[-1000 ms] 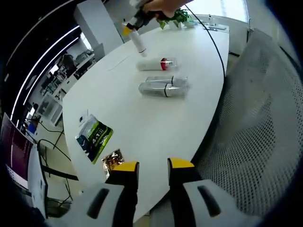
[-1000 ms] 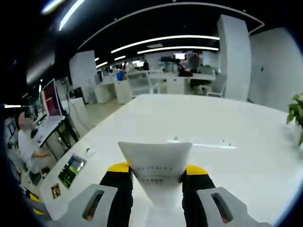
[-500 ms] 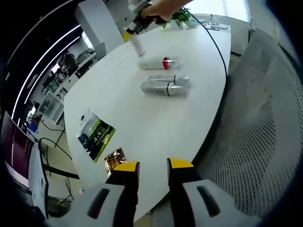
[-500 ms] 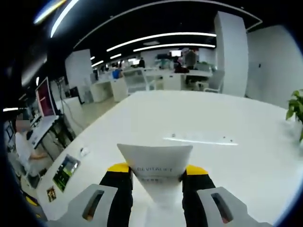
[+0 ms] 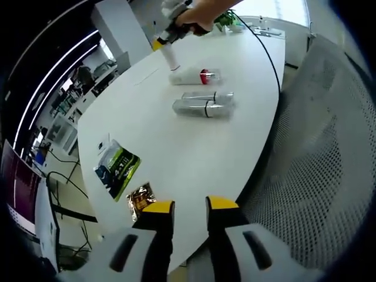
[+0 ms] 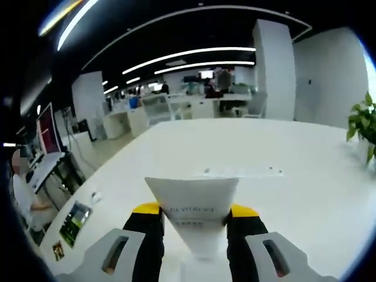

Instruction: Arrange the skincare products in the storage area until every visible bottle or jar stands upright without overlapping.

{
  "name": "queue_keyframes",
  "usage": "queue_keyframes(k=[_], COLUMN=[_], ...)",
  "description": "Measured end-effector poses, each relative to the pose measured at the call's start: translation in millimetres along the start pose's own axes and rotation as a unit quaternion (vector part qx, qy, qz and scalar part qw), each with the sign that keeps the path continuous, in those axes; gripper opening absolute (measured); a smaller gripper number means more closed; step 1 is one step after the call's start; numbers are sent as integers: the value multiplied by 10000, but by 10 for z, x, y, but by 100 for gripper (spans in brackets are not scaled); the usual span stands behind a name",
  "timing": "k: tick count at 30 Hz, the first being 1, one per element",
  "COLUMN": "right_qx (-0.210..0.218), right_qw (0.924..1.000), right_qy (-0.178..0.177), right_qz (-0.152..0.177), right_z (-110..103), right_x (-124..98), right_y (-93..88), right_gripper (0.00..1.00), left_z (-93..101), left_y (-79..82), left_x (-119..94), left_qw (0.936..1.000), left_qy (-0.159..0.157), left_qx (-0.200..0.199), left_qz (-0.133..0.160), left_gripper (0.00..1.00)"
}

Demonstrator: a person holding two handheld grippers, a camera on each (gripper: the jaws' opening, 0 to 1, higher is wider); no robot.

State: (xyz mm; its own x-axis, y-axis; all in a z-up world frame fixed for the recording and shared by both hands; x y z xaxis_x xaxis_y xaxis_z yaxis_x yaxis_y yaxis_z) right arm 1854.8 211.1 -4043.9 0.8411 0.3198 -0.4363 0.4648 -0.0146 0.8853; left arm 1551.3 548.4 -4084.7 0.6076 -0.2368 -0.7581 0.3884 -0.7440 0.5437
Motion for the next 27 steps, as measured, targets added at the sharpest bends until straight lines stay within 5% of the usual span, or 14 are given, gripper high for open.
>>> queue_keyframes(k=[6,10,14,19,27], right_qx=[37,88,200,754,1033], right_qw=[9996,9986,9984,9954,9893], right_qy=[0,31,113,181,417], right_qz=[-263,-513,-520,-564,-940], right_z=[-20,-27,-71,-165,-357], right_x=[15,4,-87,-270,-582], right_y=[-35,-127,-216,-467,-995], right_gripper=[40,55,55,68,68], left_z=[8,6,8,16,24], left_y=[3,5,6,6,8], left_x=[2,-2,-6,-2,-9], left_qw=[10000,10000,10000,10000,9999], left_qy=[-30,-17,-12,-14,-16], left_qx=[19,35,53,84,124], left_qz=[14,4,0,19,27], left_gripper=[16,17,17,16,16])
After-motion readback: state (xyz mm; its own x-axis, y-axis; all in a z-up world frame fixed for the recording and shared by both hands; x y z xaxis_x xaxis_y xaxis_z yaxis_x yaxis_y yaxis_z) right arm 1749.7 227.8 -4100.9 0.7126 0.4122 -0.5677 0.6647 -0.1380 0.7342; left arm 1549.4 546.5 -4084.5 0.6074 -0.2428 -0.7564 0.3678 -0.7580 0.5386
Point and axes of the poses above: the point that each gripper's makers call its tool centre point, and the gripper's own axes: x roughly forward along the fingers, z roughly to its right, y roughly out of its top, the point moved 9 cm from there along -x, roughly backward along the fingers, and after that the axes turned 5 degrees about y, right-handed, at the moved point
